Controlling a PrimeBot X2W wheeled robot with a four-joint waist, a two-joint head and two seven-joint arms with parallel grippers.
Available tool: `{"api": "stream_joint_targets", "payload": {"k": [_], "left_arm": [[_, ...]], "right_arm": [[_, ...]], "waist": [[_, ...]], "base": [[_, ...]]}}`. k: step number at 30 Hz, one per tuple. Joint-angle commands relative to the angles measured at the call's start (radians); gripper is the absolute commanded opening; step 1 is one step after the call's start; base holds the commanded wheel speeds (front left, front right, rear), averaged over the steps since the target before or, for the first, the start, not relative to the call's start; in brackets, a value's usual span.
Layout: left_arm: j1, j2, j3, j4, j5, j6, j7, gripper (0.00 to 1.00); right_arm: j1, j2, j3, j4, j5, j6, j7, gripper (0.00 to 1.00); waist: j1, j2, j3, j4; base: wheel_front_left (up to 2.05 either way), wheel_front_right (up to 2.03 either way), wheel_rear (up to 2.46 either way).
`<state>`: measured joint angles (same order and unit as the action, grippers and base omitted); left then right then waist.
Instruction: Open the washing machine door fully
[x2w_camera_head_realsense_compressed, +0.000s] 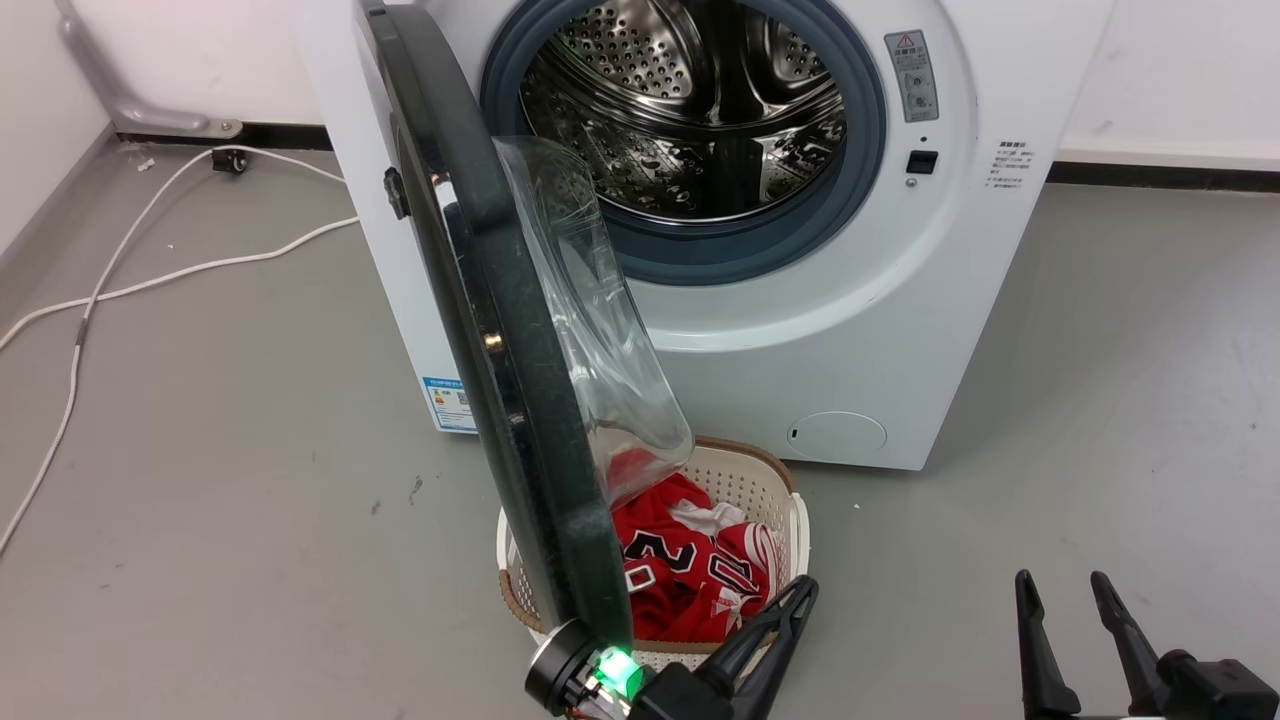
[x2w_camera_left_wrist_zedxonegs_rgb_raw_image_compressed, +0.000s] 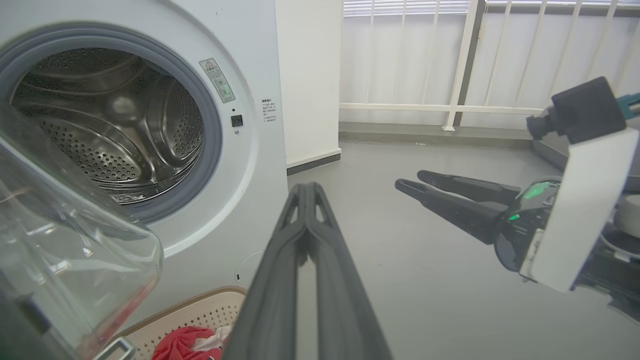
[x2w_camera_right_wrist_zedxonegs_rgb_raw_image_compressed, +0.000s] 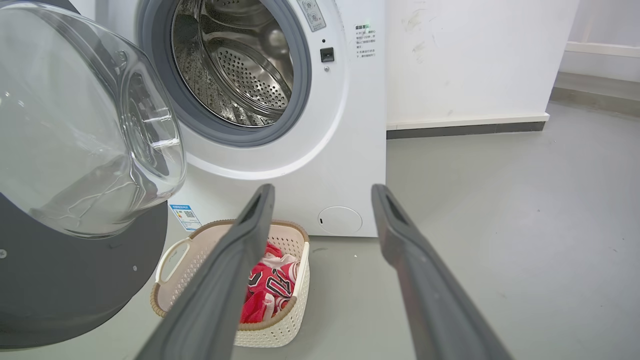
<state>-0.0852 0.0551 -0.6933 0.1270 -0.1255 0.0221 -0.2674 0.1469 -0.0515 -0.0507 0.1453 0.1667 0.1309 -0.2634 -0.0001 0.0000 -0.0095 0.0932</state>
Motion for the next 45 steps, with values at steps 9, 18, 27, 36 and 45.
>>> {"api": "stream_joint_targets", "payload": {"k": [9, 18, 27, 36, 45], "left_arm": [[0.012, 0.059, 0.159, 0.016, 0.001, 0.017, 0.009, 0.00], [0.048, 0.046, 0.175, 0.001, 0.020, 0.004, 0.009, 0.00], [0.090, 0.041, 0.211, -0.016, 0.028, 0.016, 0.006, 0.00], [0.129, 0.058, 0.286, -0.034, 0.025, 0.044, 0.004, 0.00], [0.137, 0.083, 0.394, -0.045, 0.010, 0.061, 0.004, 0.00]], "right_arm": [[0.013, 0.002, 0.001, 0.009, 0.011, 0.000, -0.002, 1.00], [0.019, 0.002, 0.008, 0.015, 0.012, 0.000, -0.002, 1.00], [0.026, 0.002, 0.006, 0.021, 0.013, 0.000, -0.002, 1.00], [0.032, 0.002, 0.009, 0.026, 0.017, 0.000, -0.002, 1.00], [0.027, 0.002, 0.012, 0.026, 0.011, 0.000, -0.002, 1.00]], "waist": [[0.0001, 0.0000, -0.005, 0.023], [0.0001, 0.0000, -0.009, 0.072], [0.0001, 0.0000, -0.010, 0.129], [0.0001, 0.0000, -0.008, 0.179], [0.0001, 0.0000, -0.003, 0.204]], "base": [[0.00, 0.00, 0.00], [0.00, 0.00, 0.00], [0.00, 0.00, 0.00], [0.00, 0.00, 0.00], [0.00, 0.00, 0.00]]}}
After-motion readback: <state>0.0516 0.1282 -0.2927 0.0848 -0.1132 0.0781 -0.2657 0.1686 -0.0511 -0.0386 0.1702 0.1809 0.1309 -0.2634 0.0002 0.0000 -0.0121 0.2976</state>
